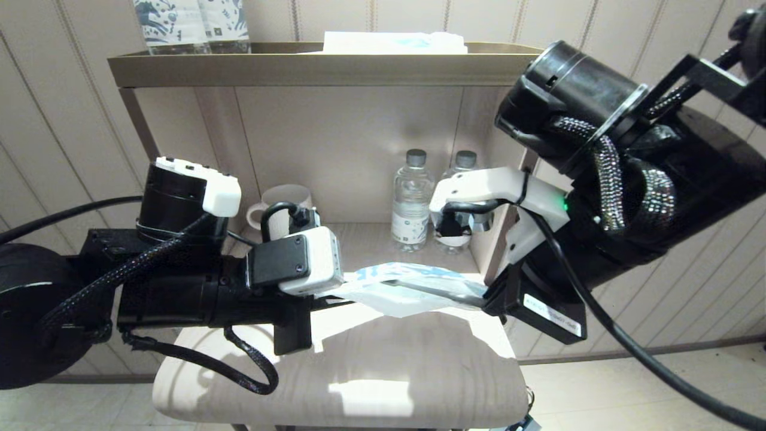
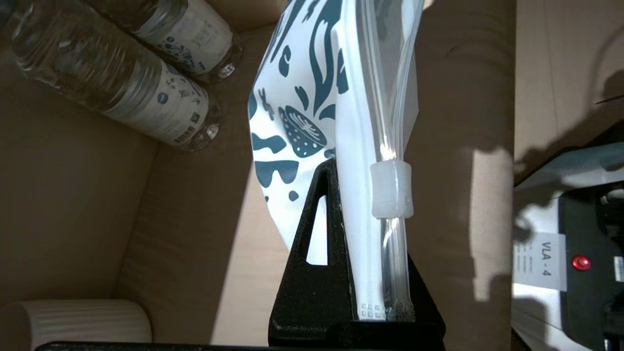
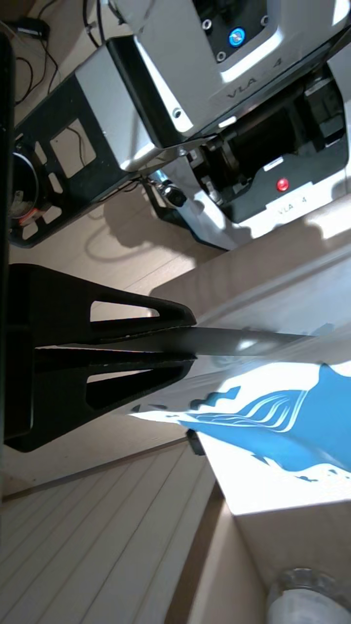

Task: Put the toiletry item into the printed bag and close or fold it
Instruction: Place the toothbrush in the storage bag

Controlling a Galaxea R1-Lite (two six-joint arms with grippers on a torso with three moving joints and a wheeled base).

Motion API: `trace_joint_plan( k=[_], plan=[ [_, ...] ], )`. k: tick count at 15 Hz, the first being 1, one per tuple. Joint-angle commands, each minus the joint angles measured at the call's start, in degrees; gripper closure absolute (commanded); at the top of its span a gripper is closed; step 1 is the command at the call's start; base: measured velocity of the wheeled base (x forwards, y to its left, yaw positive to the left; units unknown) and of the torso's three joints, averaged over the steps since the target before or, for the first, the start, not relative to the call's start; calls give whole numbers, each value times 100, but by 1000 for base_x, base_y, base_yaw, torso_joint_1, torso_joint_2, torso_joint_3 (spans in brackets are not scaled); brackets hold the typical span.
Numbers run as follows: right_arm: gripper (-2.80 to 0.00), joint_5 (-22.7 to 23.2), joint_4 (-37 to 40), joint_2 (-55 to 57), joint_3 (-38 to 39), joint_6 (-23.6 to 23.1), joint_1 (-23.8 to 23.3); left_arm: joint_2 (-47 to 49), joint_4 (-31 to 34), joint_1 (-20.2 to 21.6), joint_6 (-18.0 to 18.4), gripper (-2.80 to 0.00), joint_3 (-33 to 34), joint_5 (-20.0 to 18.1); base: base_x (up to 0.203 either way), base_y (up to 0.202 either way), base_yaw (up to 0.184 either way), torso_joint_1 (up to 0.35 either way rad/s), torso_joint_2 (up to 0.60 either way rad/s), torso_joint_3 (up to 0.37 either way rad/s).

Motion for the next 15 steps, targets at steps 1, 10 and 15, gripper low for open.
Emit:
trace_joint_plan(
  k=[1, 10, 15],
  plan=[
    [0, 65, -238, 191, 1, -4, 6, -201, -17, -2, -28, 0, 64, -163, 0, 0, 0, 0, 0, 0],
    [0, 138, -1254, 434, 1, -18, 153, -259, -88, -2, -110, 0, 251, -398, 0, 0, 0, 0, 0, 0],
    [0, 469, -943, 161, 63, -47, 155, -224, -96, 25, -110, 0, 258, -565, 0, 0, 0, 0, 0, 0]
  ],
)
